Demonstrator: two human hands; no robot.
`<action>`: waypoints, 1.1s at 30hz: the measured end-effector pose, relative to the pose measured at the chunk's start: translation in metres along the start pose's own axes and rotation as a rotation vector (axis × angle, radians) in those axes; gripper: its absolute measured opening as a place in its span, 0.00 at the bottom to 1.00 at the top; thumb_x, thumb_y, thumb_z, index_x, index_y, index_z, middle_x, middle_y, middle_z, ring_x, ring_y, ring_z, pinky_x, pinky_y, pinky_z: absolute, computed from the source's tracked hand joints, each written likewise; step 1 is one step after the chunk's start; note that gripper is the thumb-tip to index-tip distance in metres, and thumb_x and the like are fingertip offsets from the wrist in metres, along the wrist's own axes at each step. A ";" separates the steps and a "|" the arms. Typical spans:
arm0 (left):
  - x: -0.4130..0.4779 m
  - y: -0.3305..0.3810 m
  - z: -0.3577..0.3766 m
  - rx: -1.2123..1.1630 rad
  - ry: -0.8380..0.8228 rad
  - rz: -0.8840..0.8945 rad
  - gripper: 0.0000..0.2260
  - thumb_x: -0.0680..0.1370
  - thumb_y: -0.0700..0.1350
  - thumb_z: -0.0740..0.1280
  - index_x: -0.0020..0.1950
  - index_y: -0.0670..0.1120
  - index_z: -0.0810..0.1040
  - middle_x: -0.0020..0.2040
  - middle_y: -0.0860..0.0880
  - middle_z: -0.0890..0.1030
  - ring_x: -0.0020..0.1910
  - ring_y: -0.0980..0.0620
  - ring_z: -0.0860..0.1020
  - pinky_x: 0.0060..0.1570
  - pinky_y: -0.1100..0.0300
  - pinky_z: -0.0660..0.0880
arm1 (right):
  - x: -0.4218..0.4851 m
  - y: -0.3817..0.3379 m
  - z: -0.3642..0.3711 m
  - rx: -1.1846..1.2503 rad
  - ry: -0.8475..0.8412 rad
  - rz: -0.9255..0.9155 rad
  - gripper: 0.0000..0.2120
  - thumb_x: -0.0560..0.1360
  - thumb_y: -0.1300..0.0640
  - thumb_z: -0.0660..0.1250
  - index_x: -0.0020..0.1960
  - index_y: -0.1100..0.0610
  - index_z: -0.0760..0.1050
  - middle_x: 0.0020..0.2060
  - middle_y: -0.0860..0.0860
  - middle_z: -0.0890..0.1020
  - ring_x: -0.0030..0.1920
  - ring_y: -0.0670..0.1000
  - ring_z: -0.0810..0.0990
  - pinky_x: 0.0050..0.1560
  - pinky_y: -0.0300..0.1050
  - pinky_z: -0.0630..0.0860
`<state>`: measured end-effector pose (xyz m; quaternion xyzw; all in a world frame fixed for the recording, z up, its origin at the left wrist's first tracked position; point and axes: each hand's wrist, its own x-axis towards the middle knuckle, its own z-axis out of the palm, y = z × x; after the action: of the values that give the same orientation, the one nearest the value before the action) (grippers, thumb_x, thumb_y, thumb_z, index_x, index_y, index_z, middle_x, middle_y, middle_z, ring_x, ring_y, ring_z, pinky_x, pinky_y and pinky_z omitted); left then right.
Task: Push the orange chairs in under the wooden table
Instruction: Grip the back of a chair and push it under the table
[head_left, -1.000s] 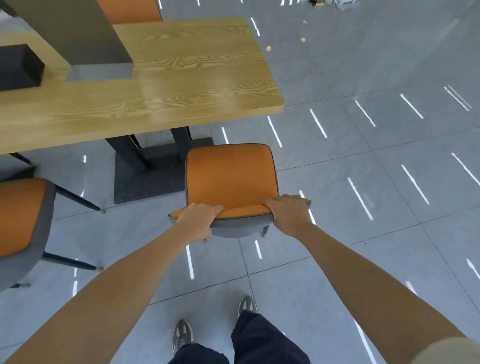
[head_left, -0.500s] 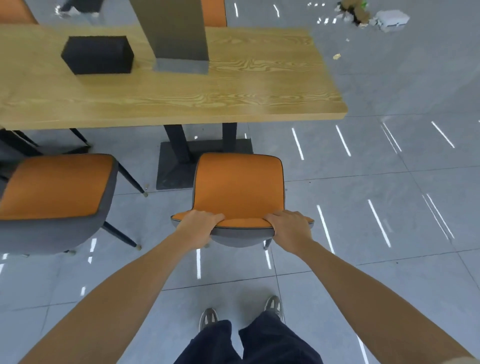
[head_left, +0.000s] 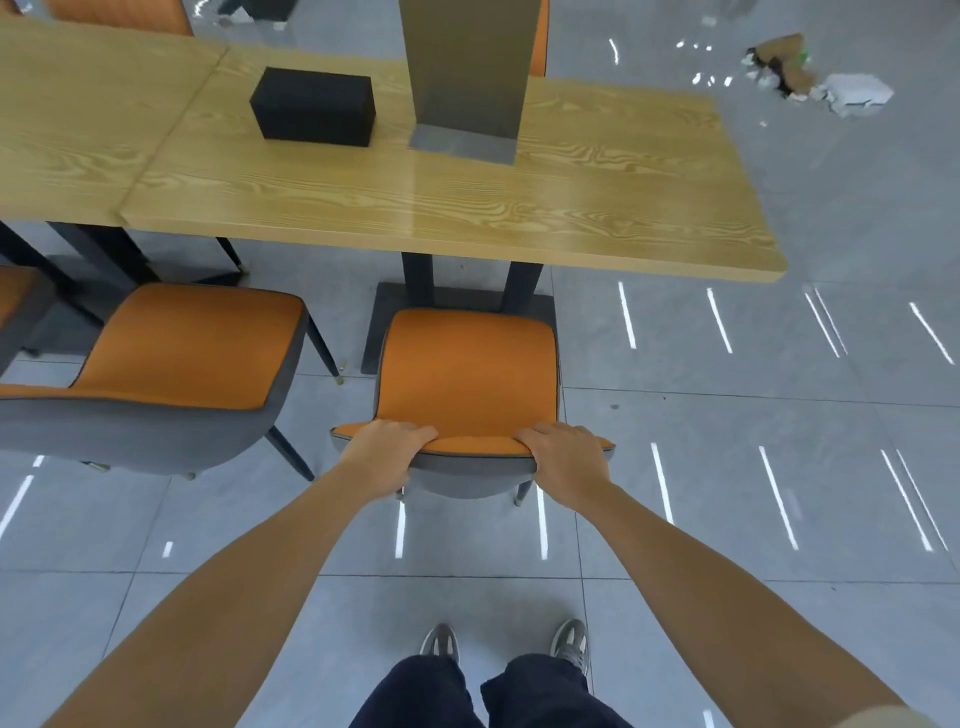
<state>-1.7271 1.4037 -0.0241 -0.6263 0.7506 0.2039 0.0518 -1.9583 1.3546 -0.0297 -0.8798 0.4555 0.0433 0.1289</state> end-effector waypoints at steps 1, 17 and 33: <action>0.002 -0.003 -0.001 0.003 0.005 -0.001 0.19 0.71 0.32 0.61 0.59 0.46 0.73 0.50 0.45 0.80 0.48 0.45 0.77 0.43 0.56 0.72 | 0.004 -0.001 -0.001 0.000 -0.001 0.002 0.18 0.74 0.64 0.59 0.61 0.51 0.73 0.52 0.51 0.80 0.52 0.55 0.77 0.47 0.48 0.71; 0.025 -0.028 -0.017 0.039 0.015 -0.020 0.26 0.73 0.32 0.61 0.69 0.50 0.65 0.61 0.47 0.76 0.59 0.46 0.74 0.56 0.52 0.71 | 0.044 -0.009 -0.014 -0.067 -0.025 0.005 0.14 0.74 0.64 0.60 0.58 0.54 0.70 0.51 0.53 0.79 0.51 0.56 0.76 0.50 0.49 0.70; -0.018 0.018 0.006 0.189 0.130 -0.358 0.28 0.81 0.51 0.52 0.75 0.45 0.43 0.77 0.42 0.48 0.76 0.39 0.48 0.69 0.35 0.53 | 0.015 -0.026 -0.001 -0.037 0.035 0.171 0.31 0.76 0.52 0.63 0.72 0.57 0.51 0.72 0.57 0.60 0.72 0.59 0.59 0.72 0.56 0.55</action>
<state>-1.7415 1.4244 -0.0195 -0.7538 0.6450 0.0793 0.0971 -1.9286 1.3563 -0.0269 -0.8405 0.5304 0.0470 0.1005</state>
